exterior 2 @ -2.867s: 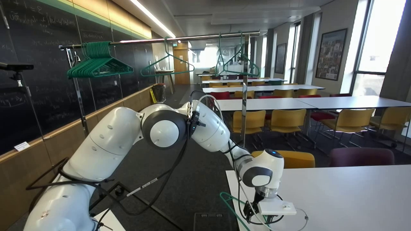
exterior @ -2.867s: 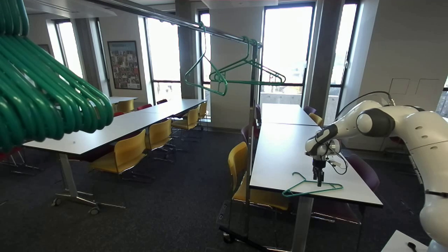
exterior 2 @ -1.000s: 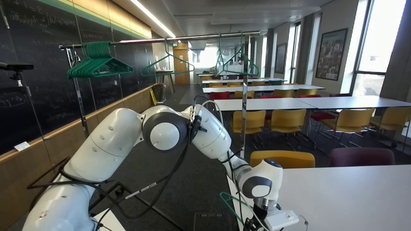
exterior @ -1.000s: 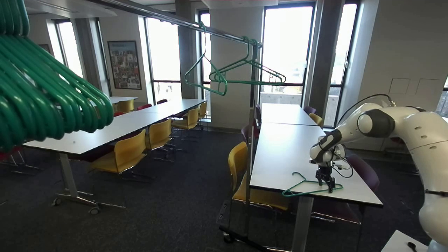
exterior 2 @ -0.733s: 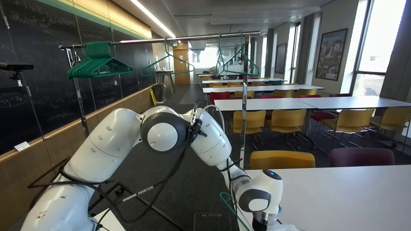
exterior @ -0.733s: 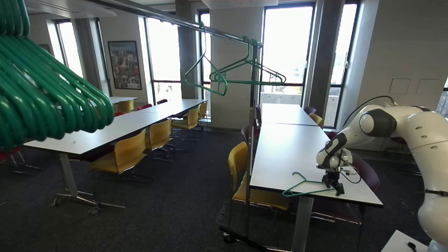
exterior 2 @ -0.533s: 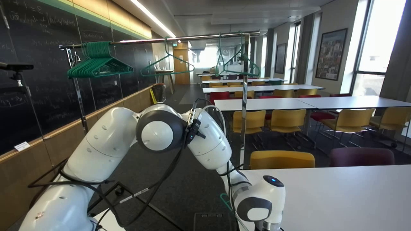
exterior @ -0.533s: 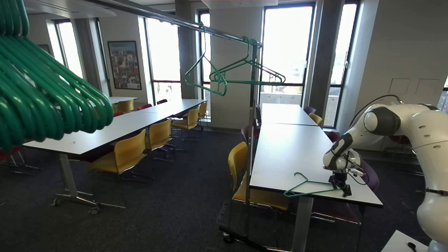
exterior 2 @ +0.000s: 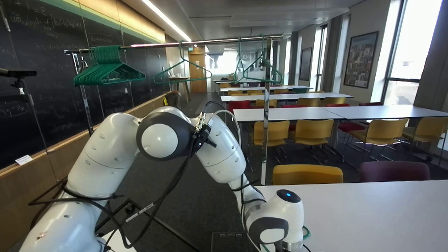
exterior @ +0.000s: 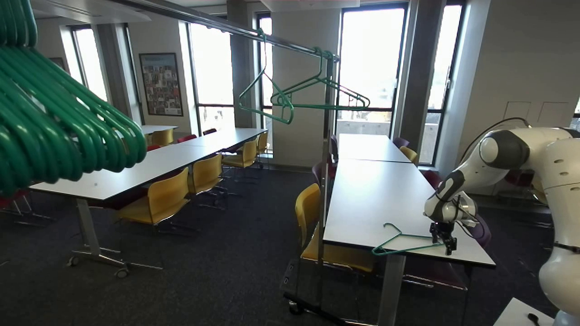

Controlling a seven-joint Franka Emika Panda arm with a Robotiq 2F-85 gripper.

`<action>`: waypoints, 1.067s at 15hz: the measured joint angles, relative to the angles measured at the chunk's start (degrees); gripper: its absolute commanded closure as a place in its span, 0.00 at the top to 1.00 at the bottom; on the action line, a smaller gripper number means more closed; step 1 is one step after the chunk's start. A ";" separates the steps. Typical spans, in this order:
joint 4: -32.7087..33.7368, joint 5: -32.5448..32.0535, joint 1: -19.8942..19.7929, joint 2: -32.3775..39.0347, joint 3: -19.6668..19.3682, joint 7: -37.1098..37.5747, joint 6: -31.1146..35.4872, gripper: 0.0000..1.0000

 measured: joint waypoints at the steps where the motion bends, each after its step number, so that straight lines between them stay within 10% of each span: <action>1: -0.75 0.00 0.02 -0.21 0.46 0.00 0.71 1.00; 16: -1.46 1.67 -3.87 -0.12 6.68 -1.20 -0.47 1.00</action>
